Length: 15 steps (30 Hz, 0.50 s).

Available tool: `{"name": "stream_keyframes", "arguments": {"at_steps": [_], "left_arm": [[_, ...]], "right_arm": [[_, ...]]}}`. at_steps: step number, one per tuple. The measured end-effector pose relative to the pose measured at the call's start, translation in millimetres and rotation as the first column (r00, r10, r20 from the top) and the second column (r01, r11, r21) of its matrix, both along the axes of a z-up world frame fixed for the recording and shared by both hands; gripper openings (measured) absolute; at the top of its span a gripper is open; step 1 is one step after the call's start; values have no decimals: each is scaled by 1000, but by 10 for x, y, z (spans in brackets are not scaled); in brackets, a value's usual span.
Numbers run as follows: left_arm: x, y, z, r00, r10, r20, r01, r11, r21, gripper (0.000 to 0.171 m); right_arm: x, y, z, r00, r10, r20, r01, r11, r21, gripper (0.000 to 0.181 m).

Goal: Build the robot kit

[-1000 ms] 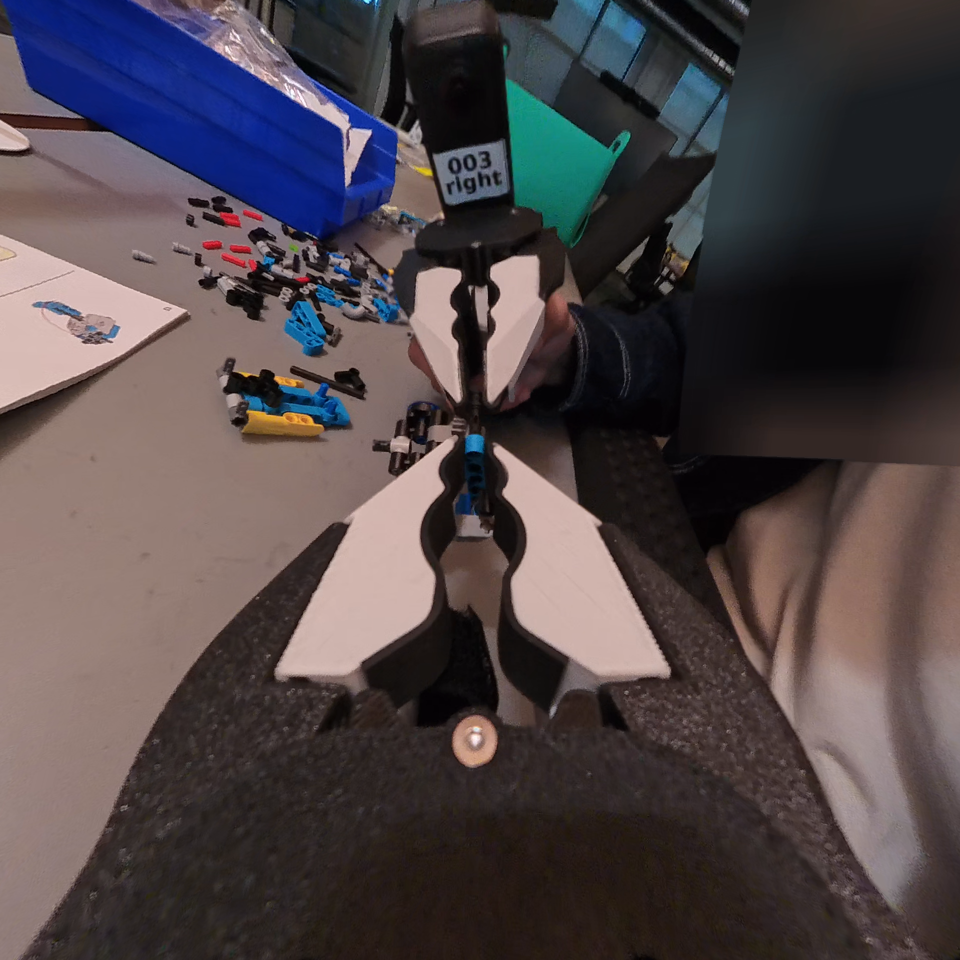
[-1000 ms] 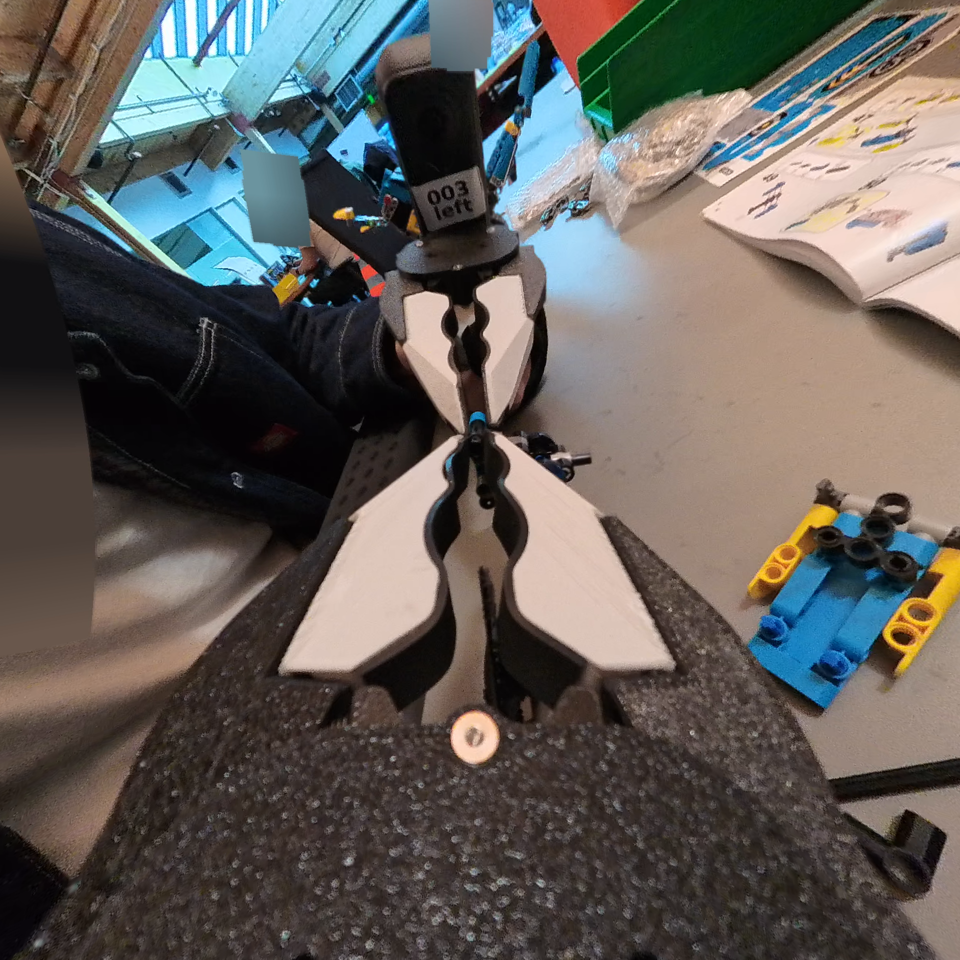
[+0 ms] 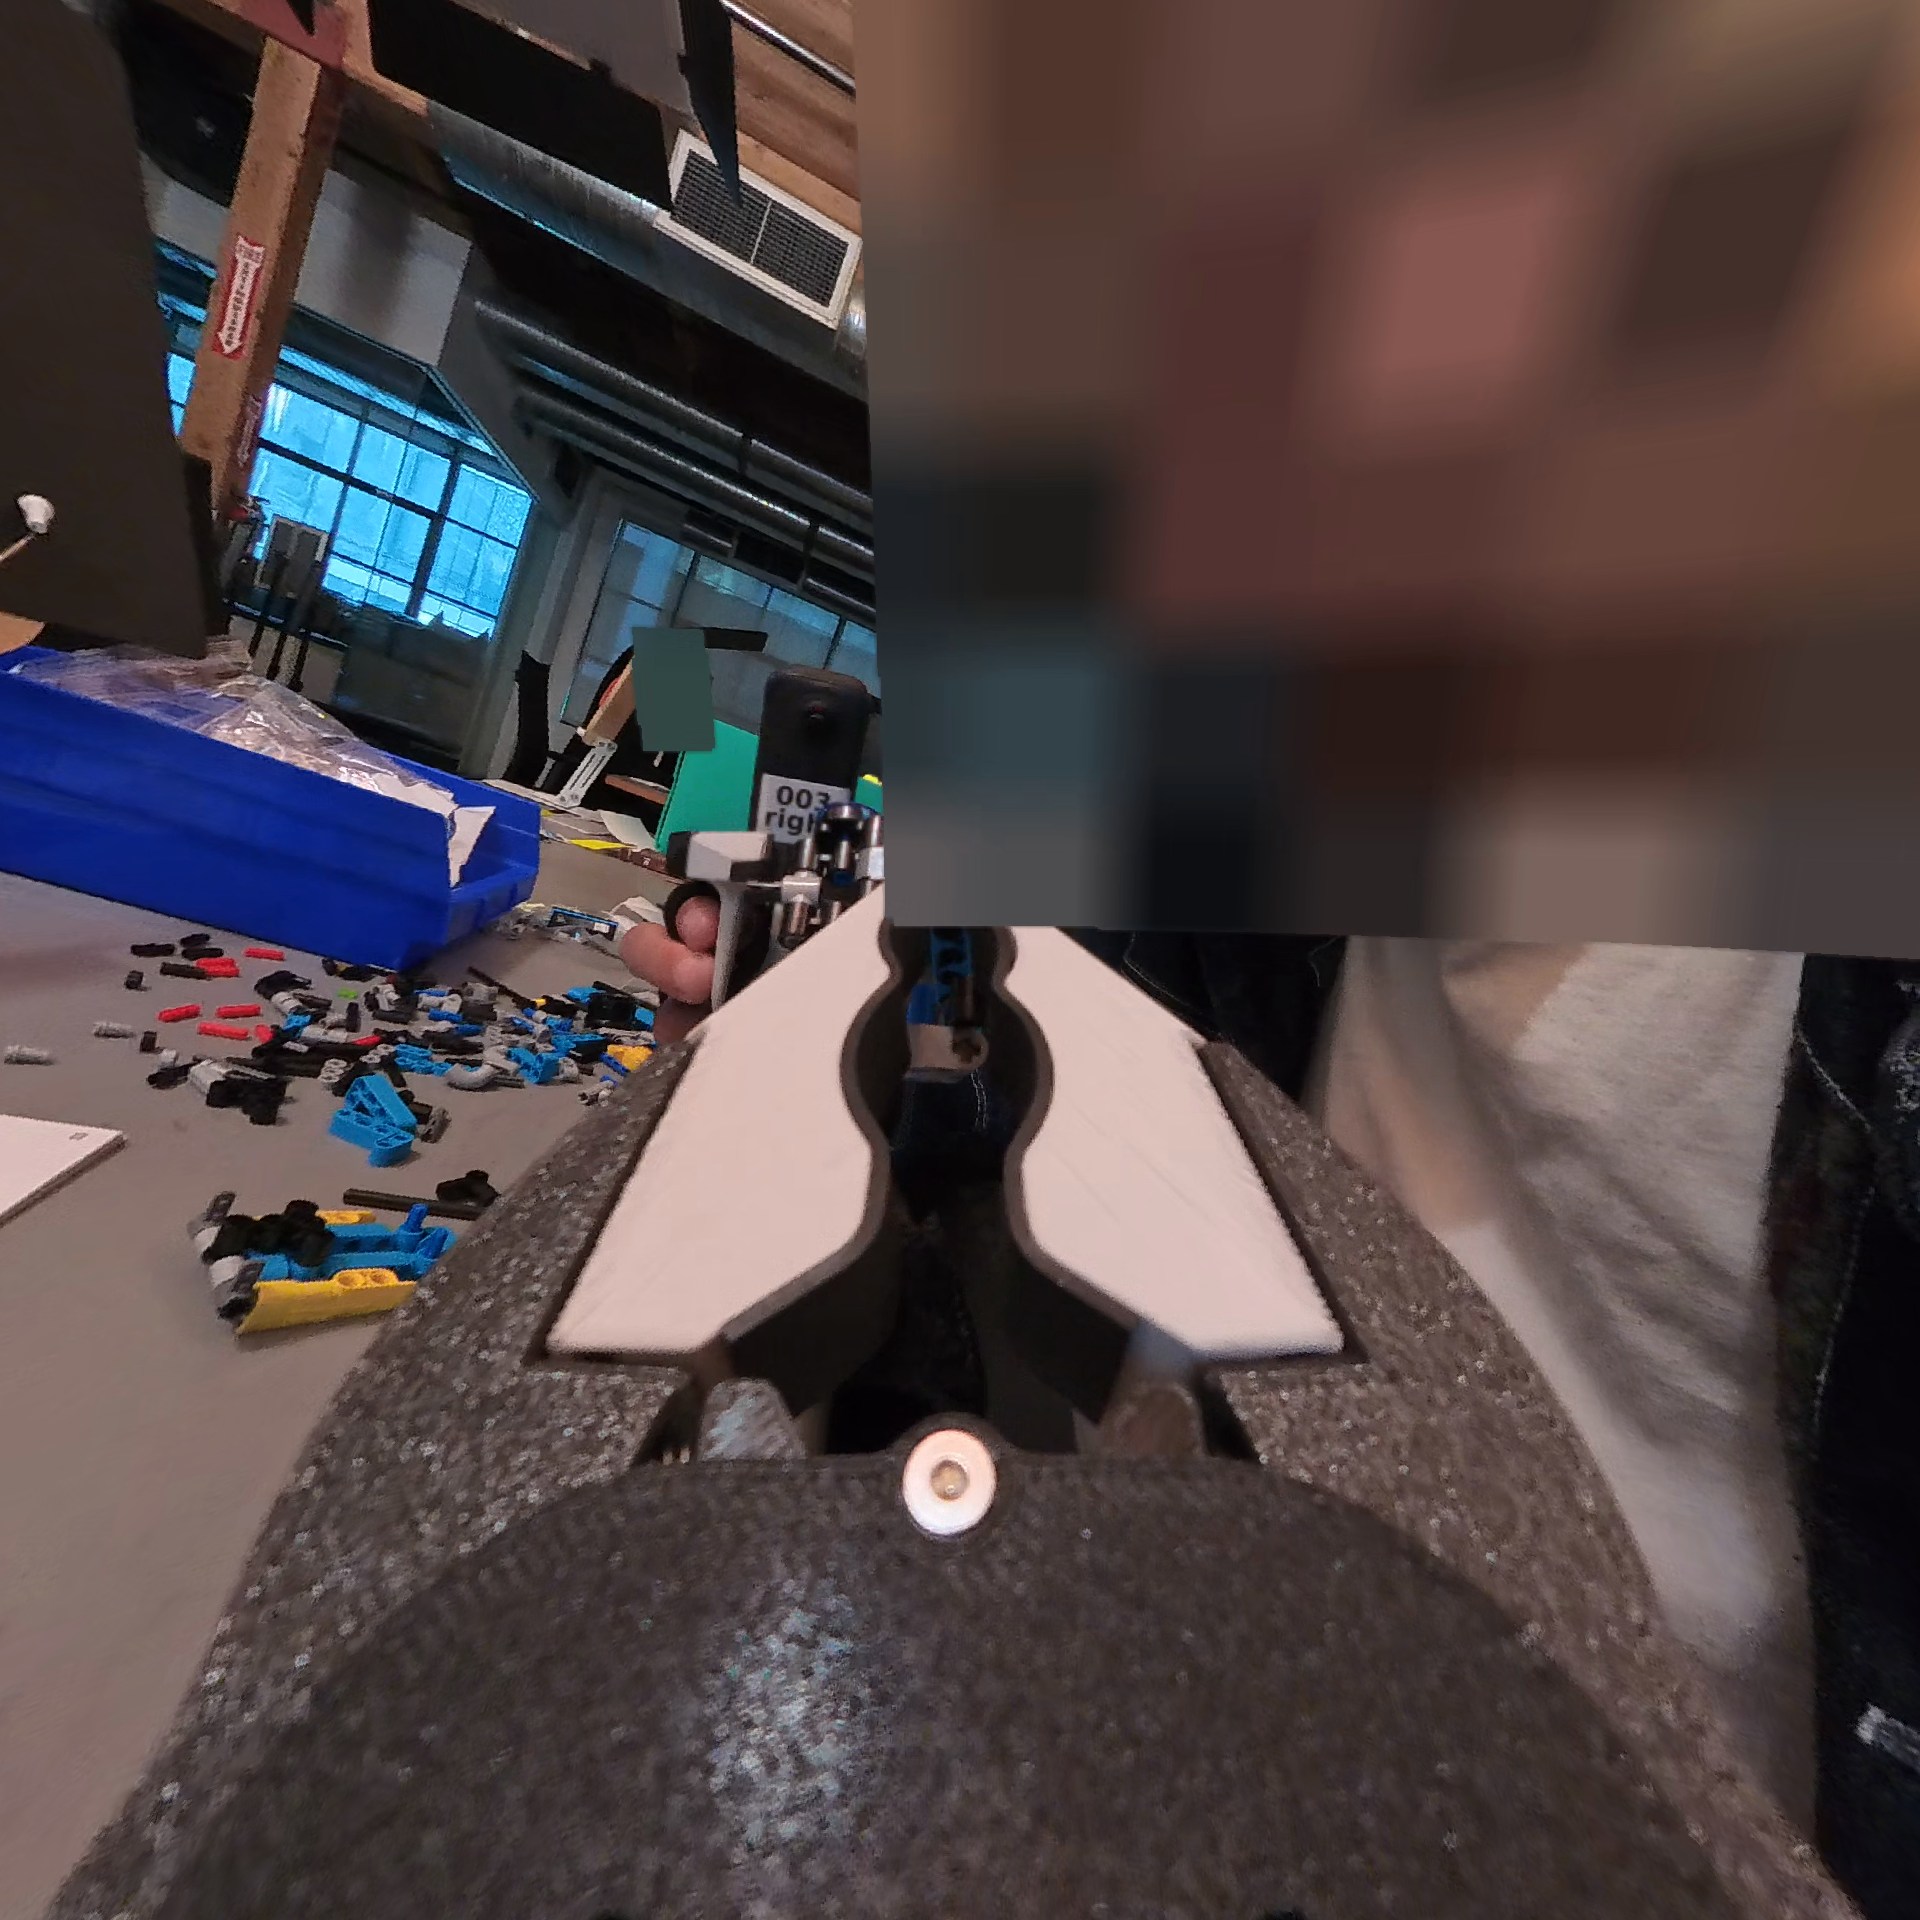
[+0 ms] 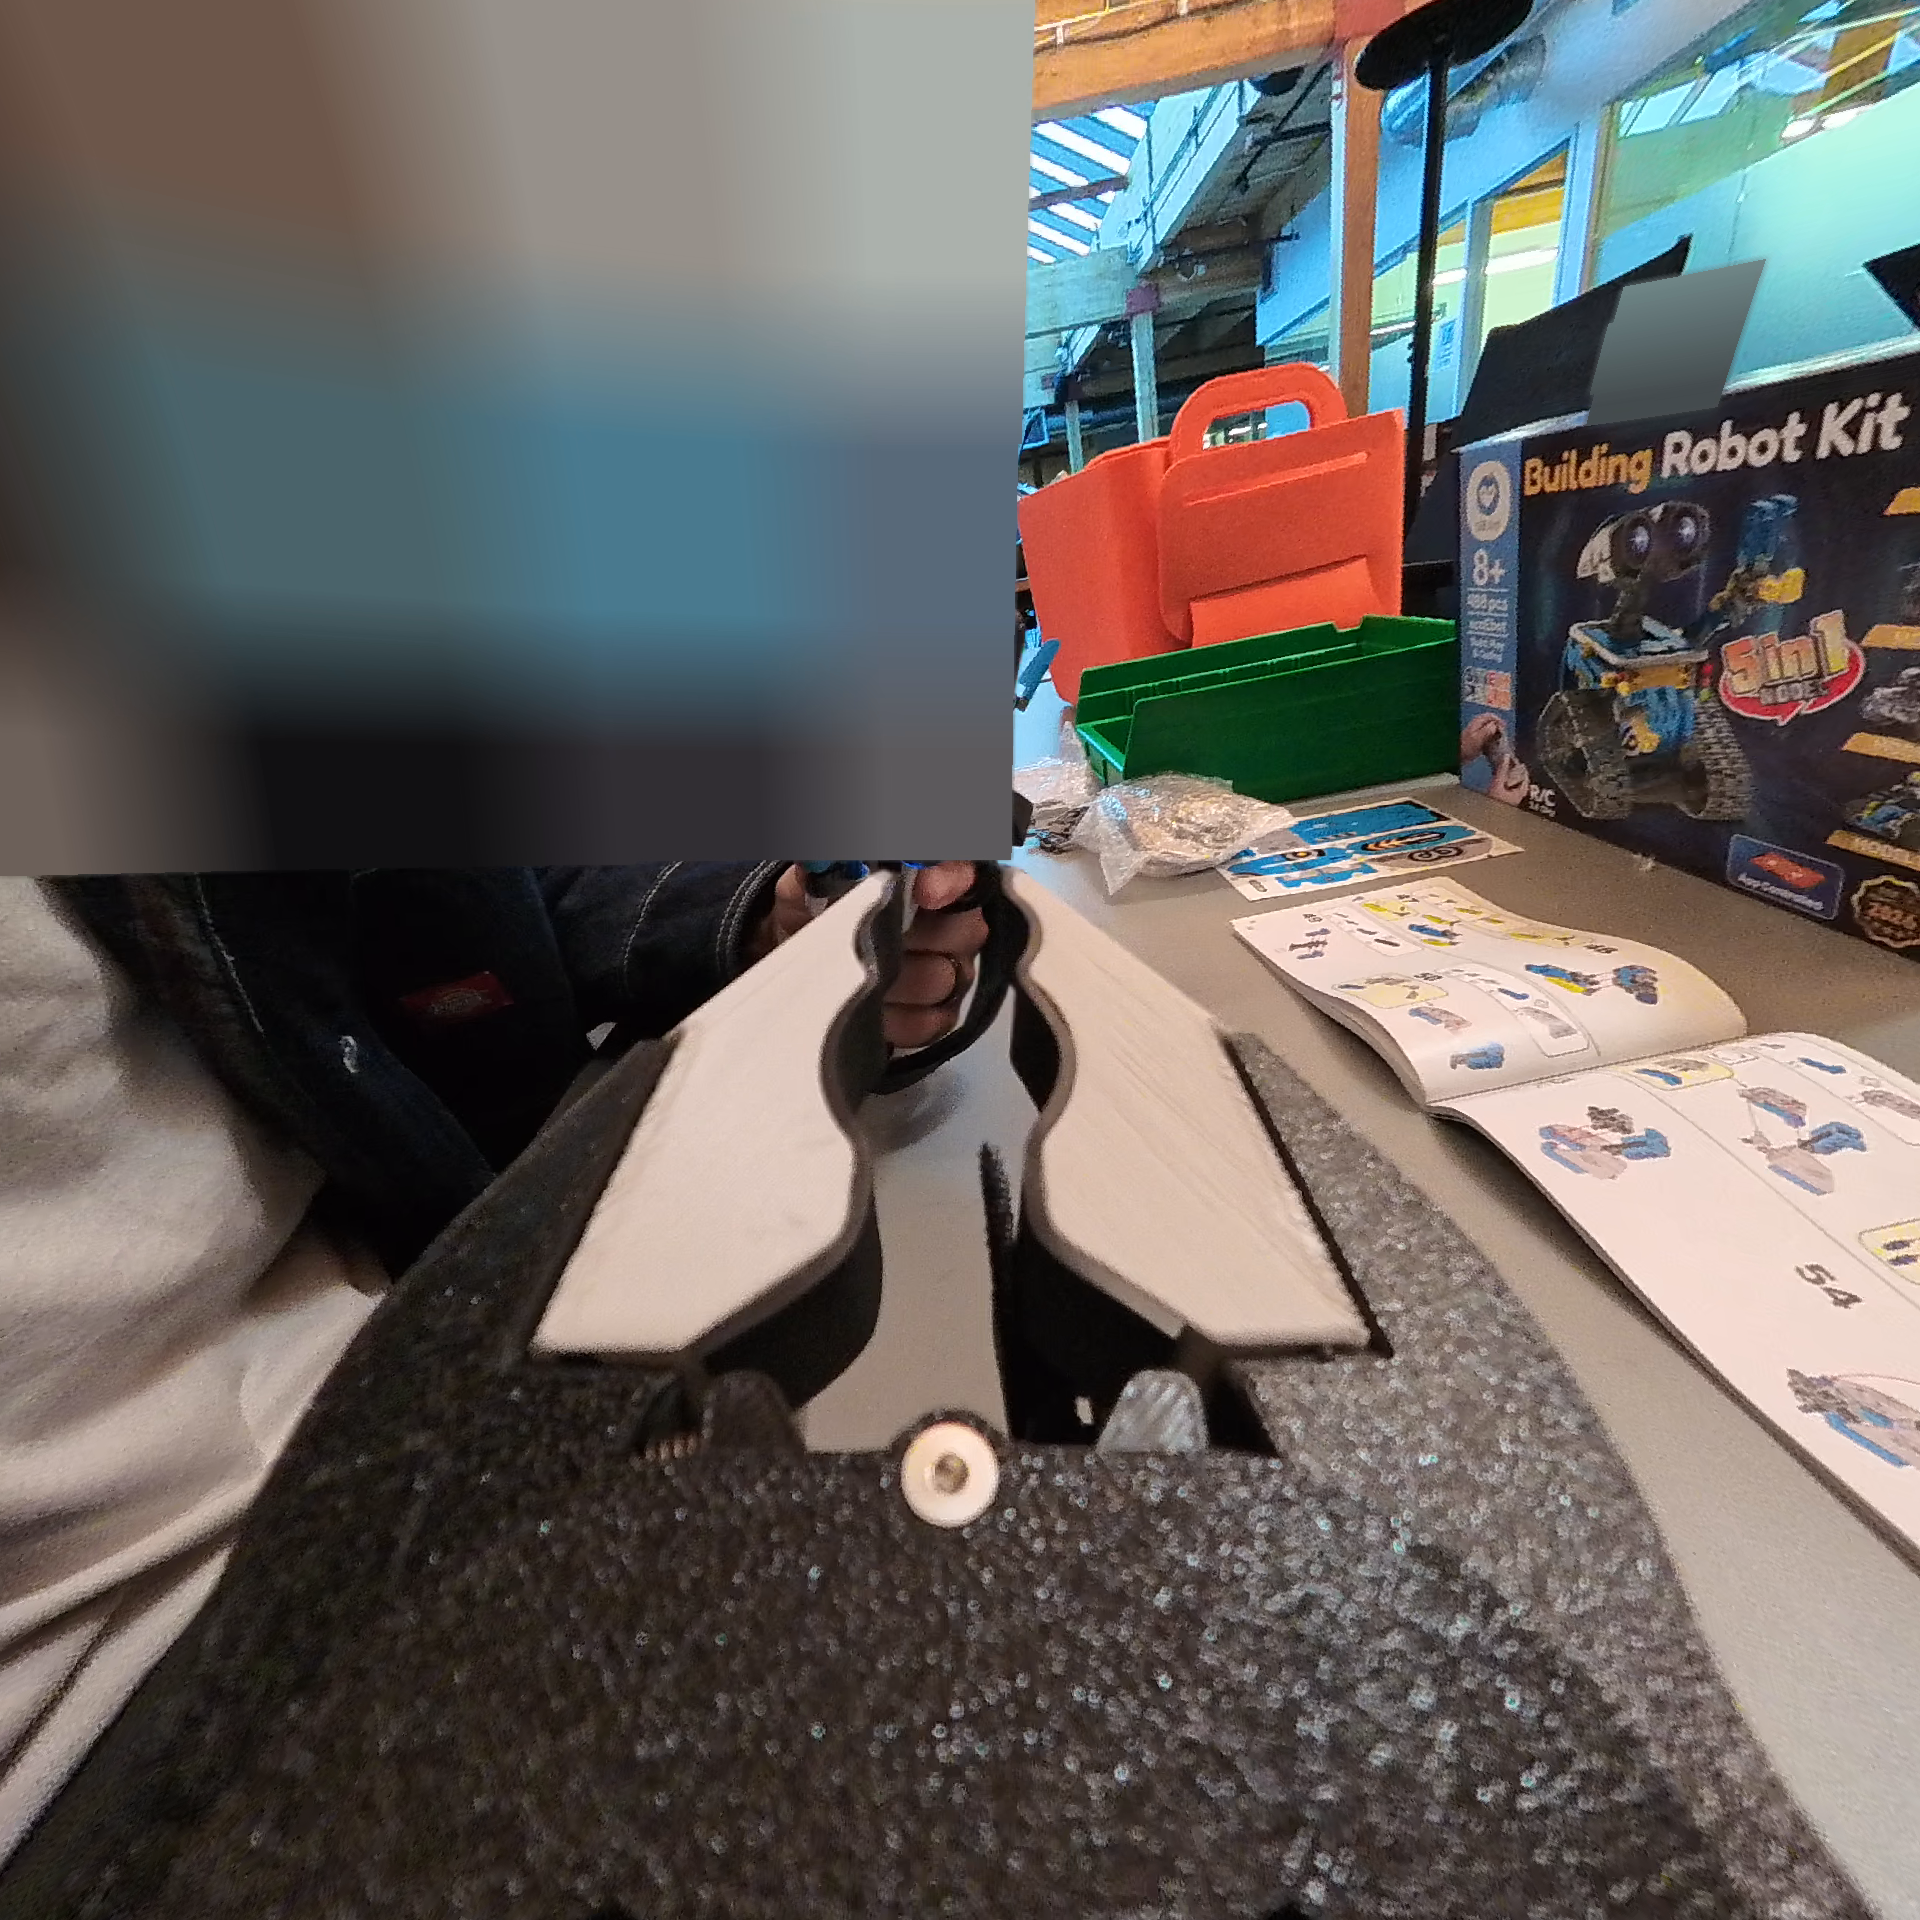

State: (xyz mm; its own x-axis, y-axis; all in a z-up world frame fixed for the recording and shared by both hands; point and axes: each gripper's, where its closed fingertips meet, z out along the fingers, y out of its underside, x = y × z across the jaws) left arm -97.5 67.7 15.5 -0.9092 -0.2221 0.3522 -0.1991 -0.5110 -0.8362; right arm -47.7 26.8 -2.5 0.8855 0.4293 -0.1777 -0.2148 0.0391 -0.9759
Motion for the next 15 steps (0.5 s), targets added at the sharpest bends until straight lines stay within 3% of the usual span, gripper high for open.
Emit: {"name": "stream_keyframes", "arguments": {"at_steps": [15], "left_arm": [[-17,-15,10,1000,-17,-1,17,1000,-5,6]], "right_arm": [[-53,36,-66,1000,7,28,-6,1000,-30,16]]}}
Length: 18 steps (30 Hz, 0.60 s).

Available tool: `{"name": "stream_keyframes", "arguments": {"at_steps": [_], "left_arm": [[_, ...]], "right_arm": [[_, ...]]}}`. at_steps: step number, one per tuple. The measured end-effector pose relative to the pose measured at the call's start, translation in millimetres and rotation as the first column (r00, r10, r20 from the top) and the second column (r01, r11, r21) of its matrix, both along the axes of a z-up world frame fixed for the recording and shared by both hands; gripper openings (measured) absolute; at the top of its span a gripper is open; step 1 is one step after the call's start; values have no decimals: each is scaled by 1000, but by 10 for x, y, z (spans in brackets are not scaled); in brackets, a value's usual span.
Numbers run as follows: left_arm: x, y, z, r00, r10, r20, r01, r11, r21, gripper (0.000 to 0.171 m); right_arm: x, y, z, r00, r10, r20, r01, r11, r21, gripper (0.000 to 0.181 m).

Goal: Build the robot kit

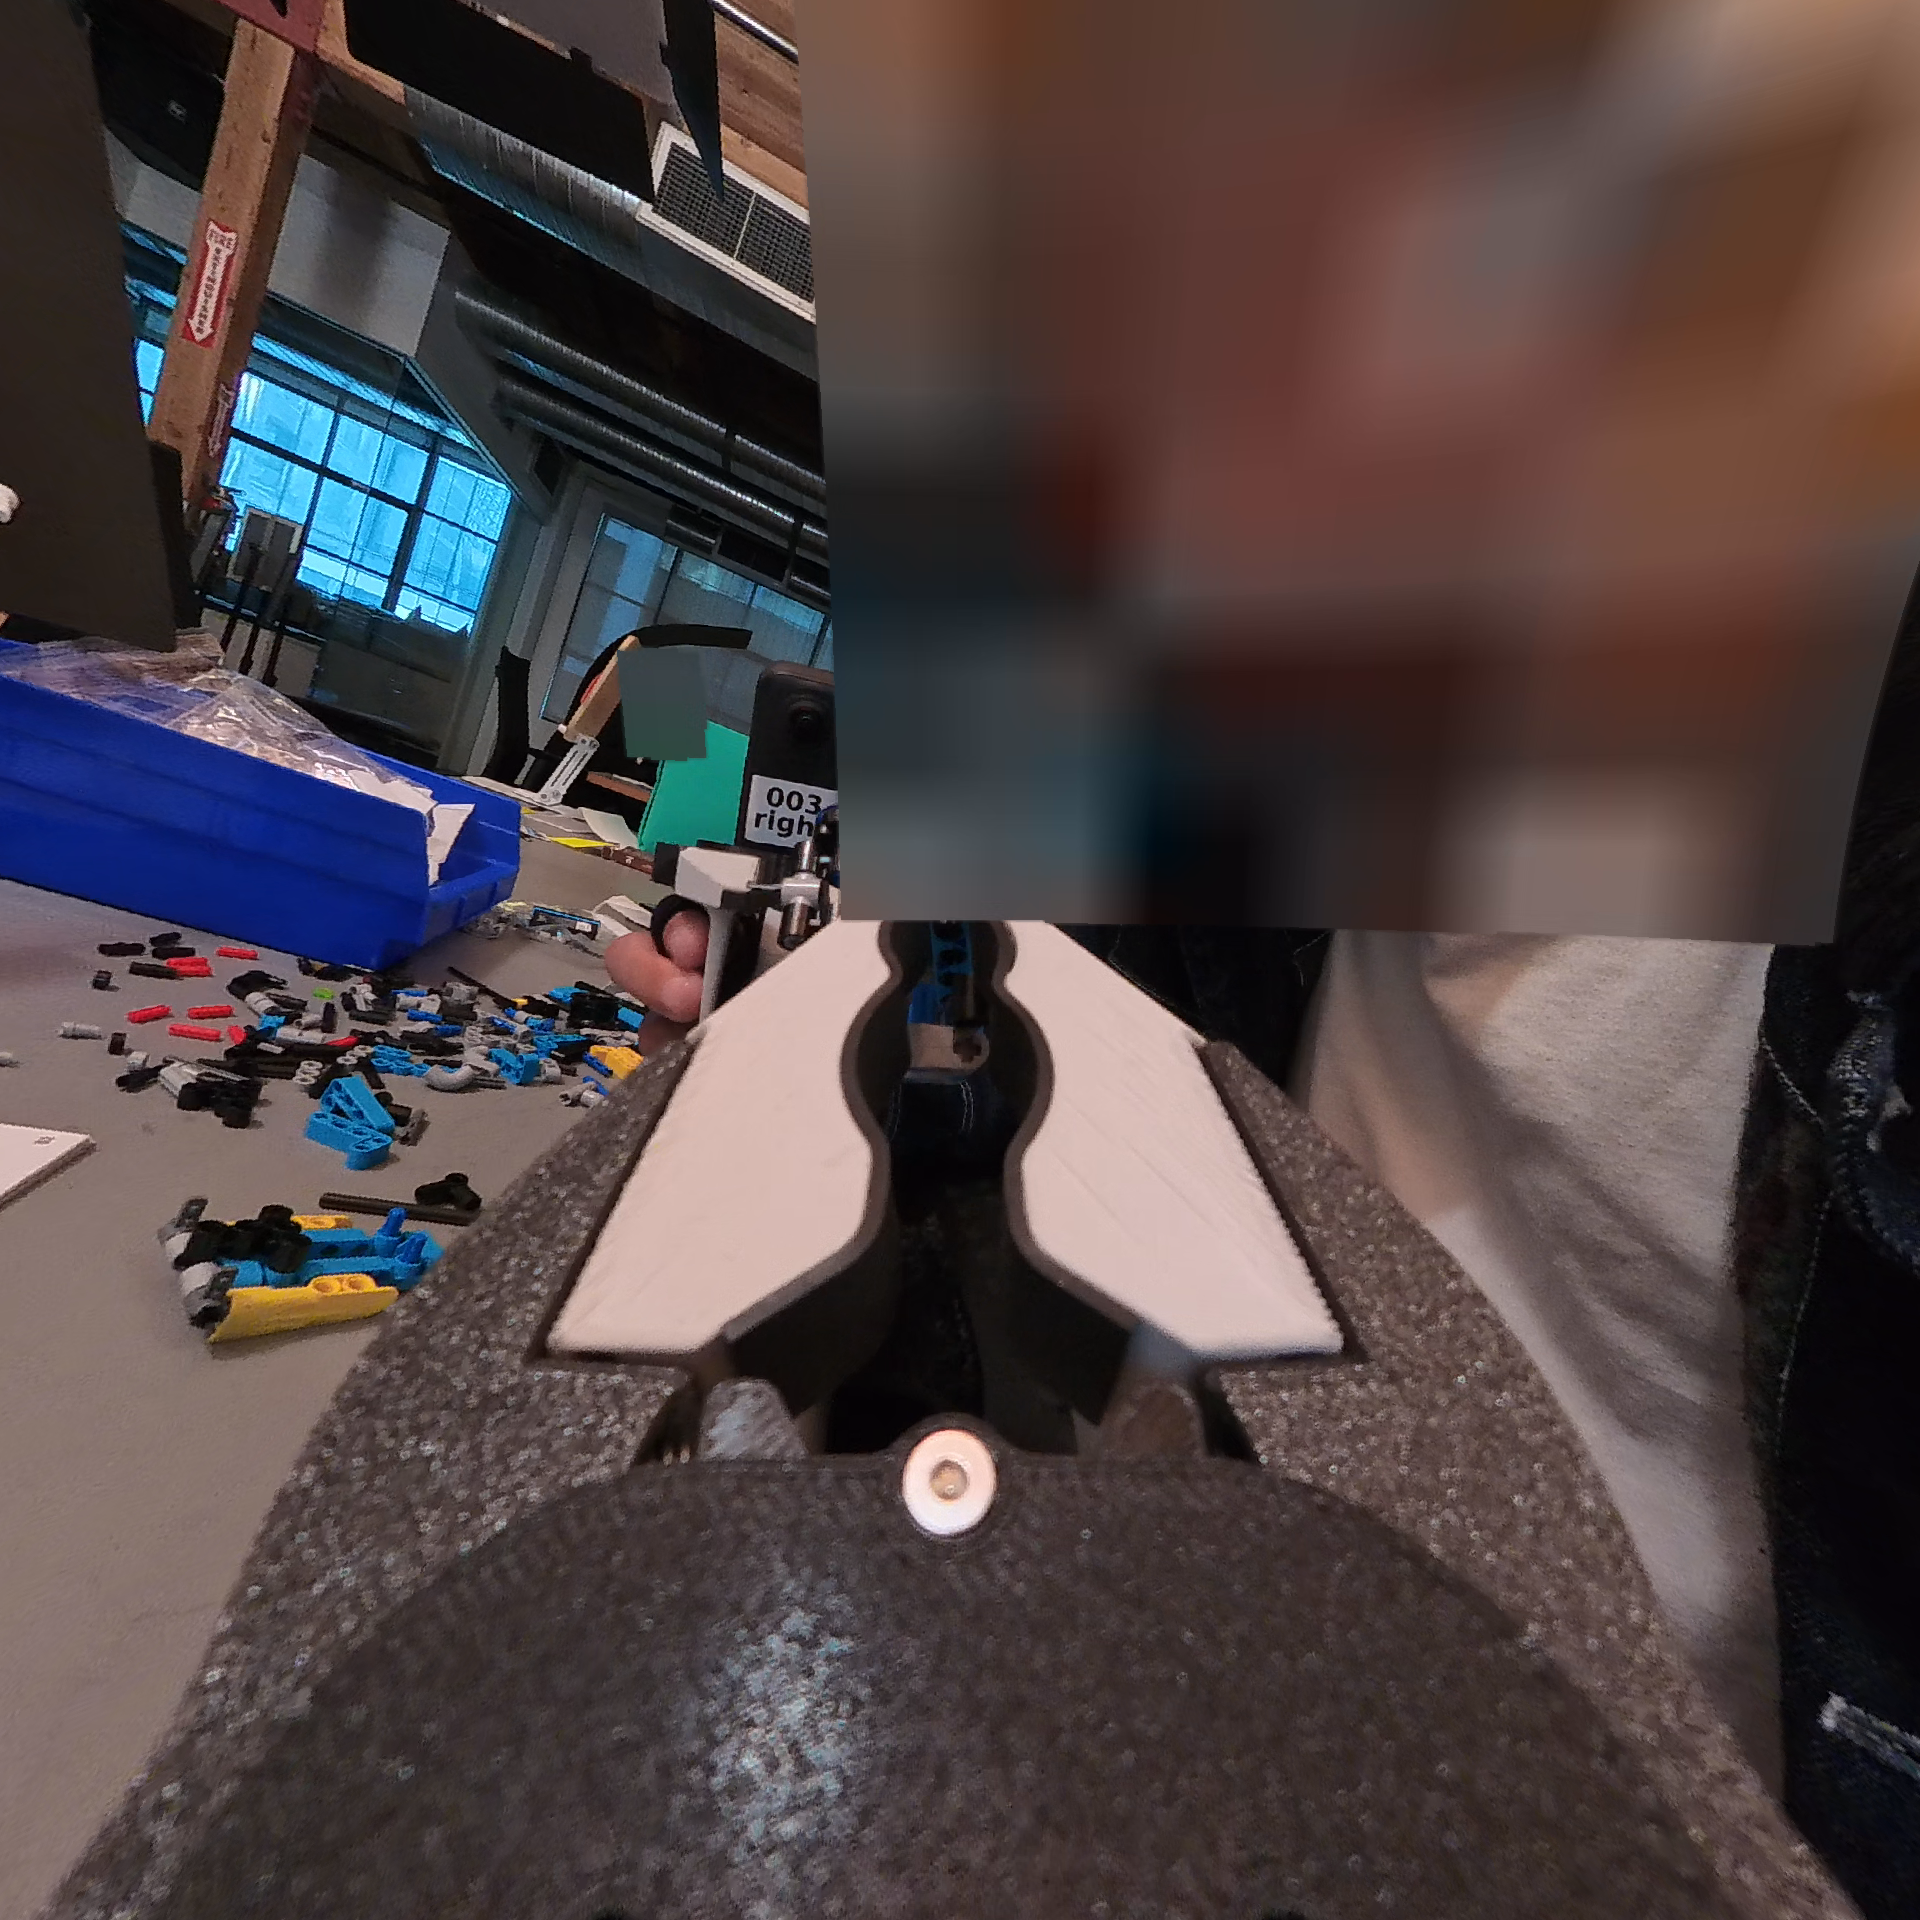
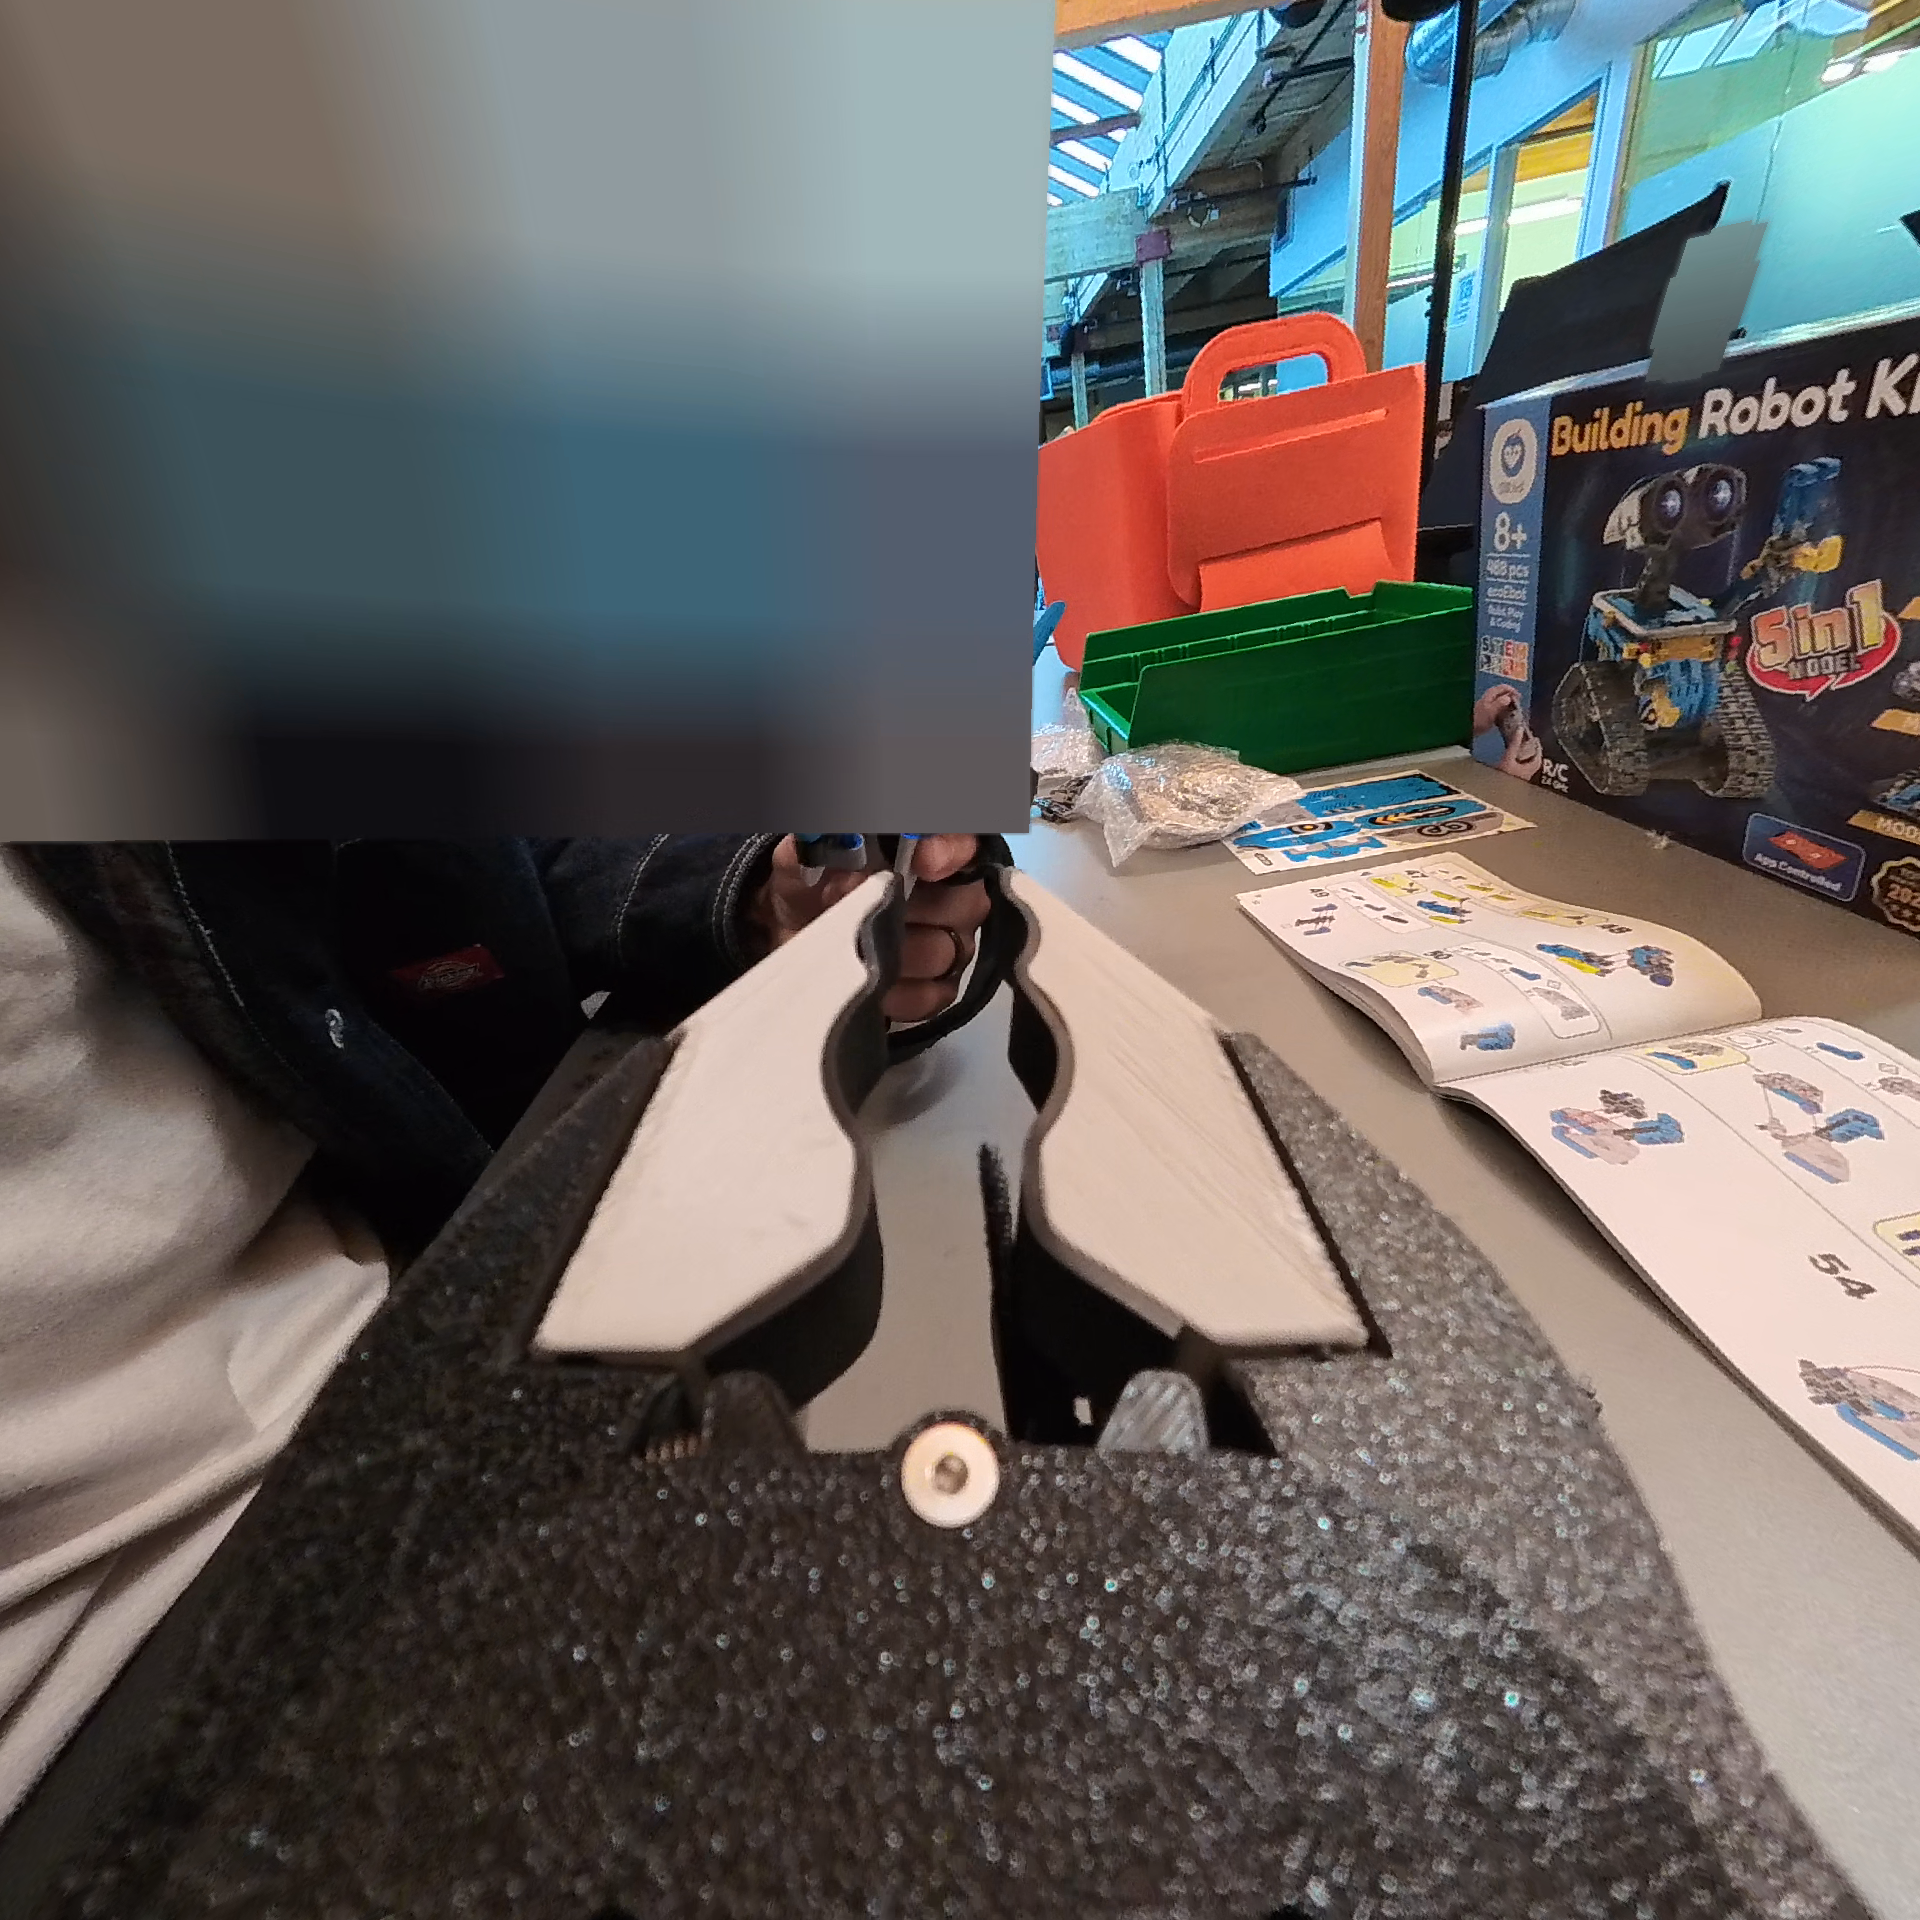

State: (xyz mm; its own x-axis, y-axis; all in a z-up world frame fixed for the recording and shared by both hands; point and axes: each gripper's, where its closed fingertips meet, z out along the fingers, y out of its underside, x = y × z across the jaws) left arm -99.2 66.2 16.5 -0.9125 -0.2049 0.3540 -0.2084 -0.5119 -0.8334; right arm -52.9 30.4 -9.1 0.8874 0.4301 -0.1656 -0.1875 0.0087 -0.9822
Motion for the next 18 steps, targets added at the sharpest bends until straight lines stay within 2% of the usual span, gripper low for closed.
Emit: {"name": "stream_keyframes", "arguments": {"at_steps": [5,7,9,11,13,16,18], "left_arm": [[23,-12,-29,1000,12,-7,-12,1000,20,6],[132,-29,-157,996,87,-28,-83,990,114,6],[311,-28,-376,973,229,-30,-211,936,281,6],[476,13,-557,932,362,-9,-325,849,417,6],[622,64,-717,888,457,-46,-377,782,496,6],[730,17,-790,855,504,-124,-384,775,502,7],[748,-81,-778,857,497,-133,-377,782,497,7]], "right_arm": [[-7,12,-19,1000,2,0,-2,1000,-13,16],[10,-1,17,1000,-18,10,18,1000,5,15],[36,-11,67,996,-70,46,68,997,39,15],[9,56,-29,984,-119,132,122,993,-7,27],[-20,154,-205,939,-184,291,210,976,-60,38],[56,265,-391,807,-296,512,378,924,-62,43],[117,289,-441,771,-322,549,426,902,-68,44]]}}
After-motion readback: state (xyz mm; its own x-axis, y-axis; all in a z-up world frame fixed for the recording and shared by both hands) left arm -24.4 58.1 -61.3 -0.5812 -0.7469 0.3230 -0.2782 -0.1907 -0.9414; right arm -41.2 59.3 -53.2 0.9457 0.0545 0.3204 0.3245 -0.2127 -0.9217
